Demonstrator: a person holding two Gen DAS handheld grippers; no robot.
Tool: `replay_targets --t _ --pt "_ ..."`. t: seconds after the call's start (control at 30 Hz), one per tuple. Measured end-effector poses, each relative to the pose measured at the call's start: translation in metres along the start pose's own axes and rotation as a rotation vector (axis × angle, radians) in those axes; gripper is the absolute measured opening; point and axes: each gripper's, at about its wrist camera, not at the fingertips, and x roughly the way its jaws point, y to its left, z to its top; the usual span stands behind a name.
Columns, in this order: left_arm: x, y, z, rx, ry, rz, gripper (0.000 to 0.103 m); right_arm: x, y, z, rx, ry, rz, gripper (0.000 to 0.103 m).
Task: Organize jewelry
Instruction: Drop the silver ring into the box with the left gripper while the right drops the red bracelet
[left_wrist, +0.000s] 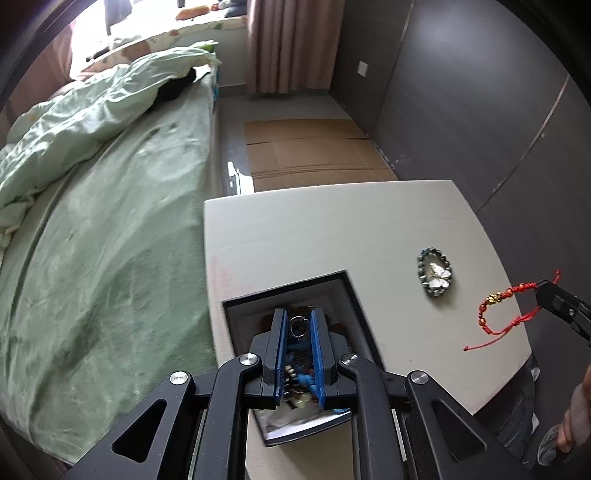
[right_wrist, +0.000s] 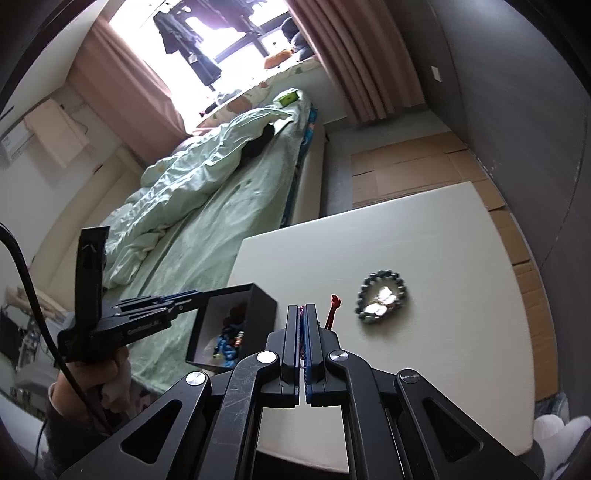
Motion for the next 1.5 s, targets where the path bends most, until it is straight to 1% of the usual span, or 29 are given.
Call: replay_targets --t 0.1,0.2,0.27,0.37,0.43,0.7,0.77,0.8,0.83,0.9,0.93,1.17,1.2,1.23,1.27,1.3,1.33,1.4,1.5 --pt "0.001 0.009 -0.003 -0.021 -0.004 0.010 0.013 0.003 0.010 0.000 -0.015 0.006 0.001 0.003" --pt "0.003 0.018 -0.004 -0.044 -0.001 0.046 0.014 0.004 0.019 -0.001 -0.030 0.013 0.003 0.003" --pt "0.005 0.022 -0.006 -0.056 0.007 0.016 0.014 0.006 0.025 0.000 -0.040 0.017 0.004 0.003" --pt "0.004 0.028 -0.010 -0.072 0.009 0.004 0.014 0.011 0.035 -0.001 -0.057 0.023 0.005 0.003" --pt "0.002 0.031 -0.012 -0.081 0.002 -0.017 0.015 0.013 0.038 -0.001 -0.064 0.030 0.006 0.003" --pt "-0.010 0.047 -0.022 -0.122 -0.018 -0.048 0.015 0.031 0.061 -0.001 -0.095 0.059 0.027 0.003" --pt "-0.013 0.051 -0.025 -0.128 -0.021 -0.055 0.017 0.036 0.069 0.001 -0.108 0.064 0.035 0.003" --pt "-0.015 0.052 -0.027 -0.132 -0.025 -0.059 0.028 0.038 0.071 0.002 -0.113 0.065 0.038 0.003" --pt "-0.019 0.054 -0.029 -0.136 -0.036 -0.065 0.048 0.041 0.075 0.003 -0.118 0.067 0.041 0.003" --pt "-0.026 0.058 -0.032 -0.144 -0.067 -0.069 0.070 0.047 0.083 0.006 -0.130 0.073 0.049 0.003" --pt "-0.030 0.060 -0.034 -0.148 -0.082 -0.070 0.071 0.050 0.086 0.007 -0.136 0.077 0.053 0.003" --pt "-0.043 0.077 -0.038 -0.190 -0.106 -0.067 0.071 0.074 0.112 0.013 -0.170 0.103 0.100 0.004" --pt "-0.044 0.079 -0.039 -0.195 -0.109 -0.067 0.071 0.078 0.115 0.014 -0.182 0.114 0.115 0.007" --pt "-0.045 0.081 -0.039 -0.199 -0.111 -0.067 0.071 0.084 0.116 0.015 -0.179 0.137 0.115 0.028" --pt "-0.046 0.082 -0.039 -0.200 -0.112 -0.068 0.071 0.086 0.115 0.015 -0.164 0.149 0.102 0.059" --pt "-0.047 0.082 -0.039 -0.199 -0.115 -0.069 0.072 0.086 0.113 0.015 -0.155 0.139 0.091 0.068" --pt "-0.048 0.081 -0.039 -0.196 -0.120 -0.070 0.076 0.083 0.111 0.015 -0.151 0.119 0.083 0.071" --pt "-0.049 0.080 -0.039 -0.196 -0.131 -0.065 0.084 0.077 0.104 0.013 -0.146 0.106 0.088 0.071" --pt "-0.049 0.076 -0.037 -0.201 -0.145 -0.085 0.085 0.069 0.090 0.013 -0.119 0.097 0.064 0.071"
